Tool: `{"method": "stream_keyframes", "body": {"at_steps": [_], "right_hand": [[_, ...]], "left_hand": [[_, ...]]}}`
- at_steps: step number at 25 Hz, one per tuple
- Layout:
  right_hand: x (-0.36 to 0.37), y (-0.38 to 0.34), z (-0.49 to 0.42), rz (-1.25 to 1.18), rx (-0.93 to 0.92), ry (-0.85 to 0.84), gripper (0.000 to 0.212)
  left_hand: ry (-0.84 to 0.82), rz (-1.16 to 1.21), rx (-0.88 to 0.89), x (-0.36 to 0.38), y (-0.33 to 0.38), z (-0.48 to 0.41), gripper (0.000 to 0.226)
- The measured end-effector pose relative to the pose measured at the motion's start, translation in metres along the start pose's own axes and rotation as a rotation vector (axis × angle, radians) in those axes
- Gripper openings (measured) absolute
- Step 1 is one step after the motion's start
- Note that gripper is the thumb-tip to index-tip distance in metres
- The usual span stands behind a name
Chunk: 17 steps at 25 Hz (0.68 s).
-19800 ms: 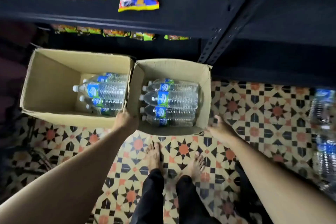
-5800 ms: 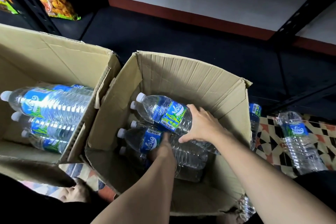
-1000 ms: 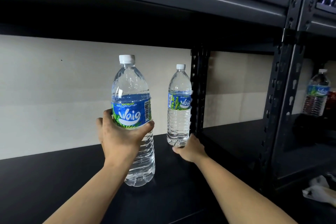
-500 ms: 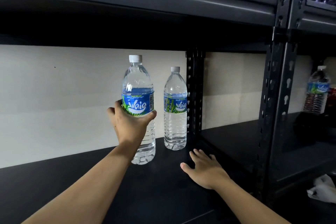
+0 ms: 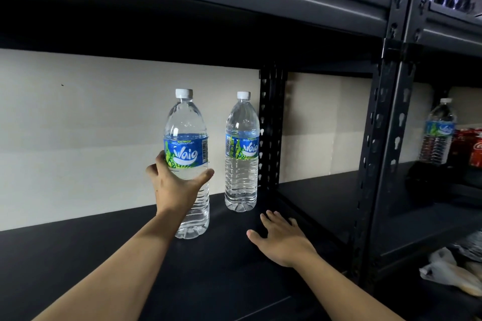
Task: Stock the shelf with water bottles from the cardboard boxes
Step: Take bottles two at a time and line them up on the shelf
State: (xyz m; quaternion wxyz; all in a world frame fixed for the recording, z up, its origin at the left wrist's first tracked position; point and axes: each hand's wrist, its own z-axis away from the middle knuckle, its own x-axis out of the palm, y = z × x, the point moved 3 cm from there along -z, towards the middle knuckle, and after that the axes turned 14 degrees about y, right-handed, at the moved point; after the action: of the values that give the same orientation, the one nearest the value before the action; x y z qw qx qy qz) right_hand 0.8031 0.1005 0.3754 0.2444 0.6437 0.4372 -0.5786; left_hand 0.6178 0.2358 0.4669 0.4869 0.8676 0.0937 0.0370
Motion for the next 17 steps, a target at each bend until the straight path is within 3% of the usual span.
{"method": "stream_keyframes", "body": {"at_steps": [3,9,17], "right_hand": [[-0.001,-0.001,0.0,-0.008,-0.006,0.025,0.081],[-0.003,0.0,0.002,-0.02,-0.005,0.047,0.081],[-0.006,-0.001,0.001,-0.032,-0.007,0.066,0.081]], "left_hand": [[-0.107,-0.072,-0.07,-0.003,-0.035,0.019,0.115],[-0.039,-0.143,-0.157,-0.002,-0.062,0.028,0.085],[-0.075,-0.173,-0.224,0.012,-0.076,0.014,0.084]]}}
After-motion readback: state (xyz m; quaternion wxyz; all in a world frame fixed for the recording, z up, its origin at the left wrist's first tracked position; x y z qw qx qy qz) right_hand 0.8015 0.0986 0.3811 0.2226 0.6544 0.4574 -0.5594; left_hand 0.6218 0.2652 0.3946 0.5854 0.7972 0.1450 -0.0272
